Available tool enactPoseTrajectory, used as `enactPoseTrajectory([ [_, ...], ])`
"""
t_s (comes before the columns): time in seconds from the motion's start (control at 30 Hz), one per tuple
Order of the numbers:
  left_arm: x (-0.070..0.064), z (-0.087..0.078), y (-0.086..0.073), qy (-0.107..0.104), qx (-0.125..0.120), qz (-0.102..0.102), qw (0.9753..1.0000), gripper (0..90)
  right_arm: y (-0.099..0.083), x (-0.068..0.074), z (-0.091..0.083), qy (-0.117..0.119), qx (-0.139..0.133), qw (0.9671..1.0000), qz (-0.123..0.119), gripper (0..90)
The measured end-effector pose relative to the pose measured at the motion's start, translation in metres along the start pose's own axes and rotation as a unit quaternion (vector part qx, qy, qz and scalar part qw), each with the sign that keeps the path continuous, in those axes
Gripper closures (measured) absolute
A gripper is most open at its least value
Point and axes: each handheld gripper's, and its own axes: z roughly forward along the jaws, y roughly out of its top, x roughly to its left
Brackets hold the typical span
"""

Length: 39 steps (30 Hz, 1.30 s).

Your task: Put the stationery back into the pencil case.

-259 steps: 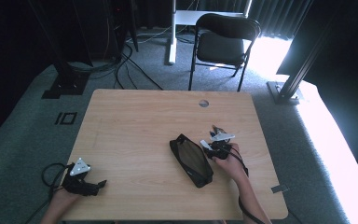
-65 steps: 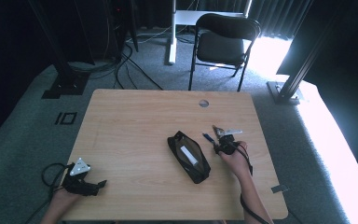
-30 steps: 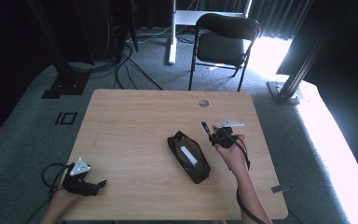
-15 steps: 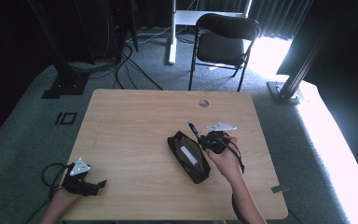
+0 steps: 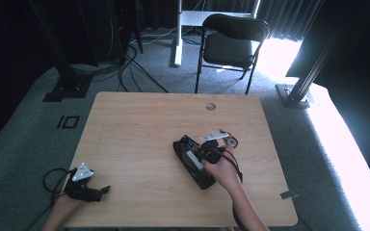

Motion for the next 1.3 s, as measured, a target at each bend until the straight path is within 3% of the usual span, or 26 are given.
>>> enactPoseTrajectory([
  [0.43, 0.0, 0.0, 0.0, 0.0, 0.0, 0.0, 1.0, 1.1, 0.004, 0.006, 0.029, -0.006, 0.06, 0.9981, -0.008, 79.3],
  [0.7, 0.0, 0.0, 0.0, 0.0, 0.0, 0.0, 1.0, 1.1, 0.01, 0.013, 0.04, -0.015, 0.093, 0.995, -0.033, 79.3],
  [1.0, 0.0, 0.0, 0.0, 0.0, 0.0, 0.0, 1.0, 1.1, 0.009, 0.017, 0.05, -0.007, 0.119, 0.9921, -0.039, 78.7],
  [1.3, 0.0, 0.0, 0.0, 0.0, 0.0, 0.0, 1.0, 1.1, 0.012, 0.014, 0.036, 0.005, 0.097, 0.9946, -0.034, 76.5],
])
